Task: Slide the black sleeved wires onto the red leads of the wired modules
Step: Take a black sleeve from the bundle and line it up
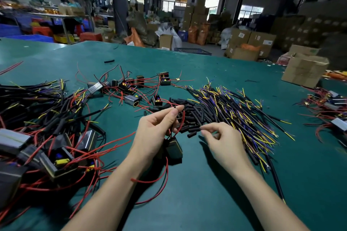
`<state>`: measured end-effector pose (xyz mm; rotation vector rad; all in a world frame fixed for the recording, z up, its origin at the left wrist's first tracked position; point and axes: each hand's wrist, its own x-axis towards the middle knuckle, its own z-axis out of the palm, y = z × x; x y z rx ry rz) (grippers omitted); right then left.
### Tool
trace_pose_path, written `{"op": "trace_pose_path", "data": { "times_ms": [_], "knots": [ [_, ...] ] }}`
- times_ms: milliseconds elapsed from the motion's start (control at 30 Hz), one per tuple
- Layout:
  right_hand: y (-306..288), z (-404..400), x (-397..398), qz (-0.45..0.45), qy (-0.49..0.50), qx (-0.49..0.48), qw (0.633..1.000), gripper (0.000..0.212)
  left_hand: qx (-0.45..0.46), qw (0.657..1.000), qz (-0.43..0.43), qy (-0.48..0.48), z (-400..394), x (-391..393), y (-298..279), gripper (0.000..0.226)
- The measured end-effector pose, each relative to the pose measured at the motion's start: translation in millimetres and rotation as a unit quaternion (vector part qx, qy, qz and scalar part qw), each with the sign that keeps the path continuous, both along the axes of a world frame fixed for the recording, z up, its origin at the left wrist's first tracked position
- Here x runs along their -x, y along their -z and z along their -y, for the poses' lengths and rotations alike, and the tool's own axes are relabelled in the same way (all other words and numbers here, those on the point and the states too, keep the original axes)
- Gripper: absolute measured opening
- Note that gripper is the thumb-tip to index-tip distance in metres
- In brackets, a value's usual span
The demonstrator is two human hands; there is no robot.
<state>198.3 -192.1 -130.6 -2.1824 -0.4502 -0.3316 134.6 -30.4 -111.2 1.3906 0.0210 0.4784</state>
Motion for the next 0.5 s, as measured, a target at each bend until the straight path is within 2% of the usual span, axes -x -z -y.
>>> {"op": "trace_pose_path", "data": {
  "times_ms": [100, 167, 267, 433, 500],
  "knots": [
    [8.3, -9.0, 0.8, 0.032, -0.011, 0.143, 0.989, 0.017, -0.029, 1.000, 0.004, 0.000, 2.4, 1.2, -0.8, 0.020],
    [8.6, -11.0, 2.0, 0.043, -0.005, 0.186, 0.982, 0.017, -0.030, 1.000, 0.006, 0.004, 3.0, 1.6, -0.9, 0.021],
    [6.6, -11.2, 2.4, 0.057, -0.002, 0.182, 0.982, 0.009, -0.030, 1.000, 0.009, -0.005, 2.0, 1.7, -0.1, 0.022],
    [6.0, -10.1, -5.4, 0.044, 0.008, 0.088, 0.995, 0.009, -0.051, 0.997, 0.026, -0.041, 2.9, 0.0, 2.8, 0.021],
    [3.8, -11.0, -11.8, 0.042, 0.009, 0.101, 0.994, 0.011, -0.059, 0.996, 0.024, -0.055, 3.9, -1.5, 5.0, 0.021]
  ]
}}
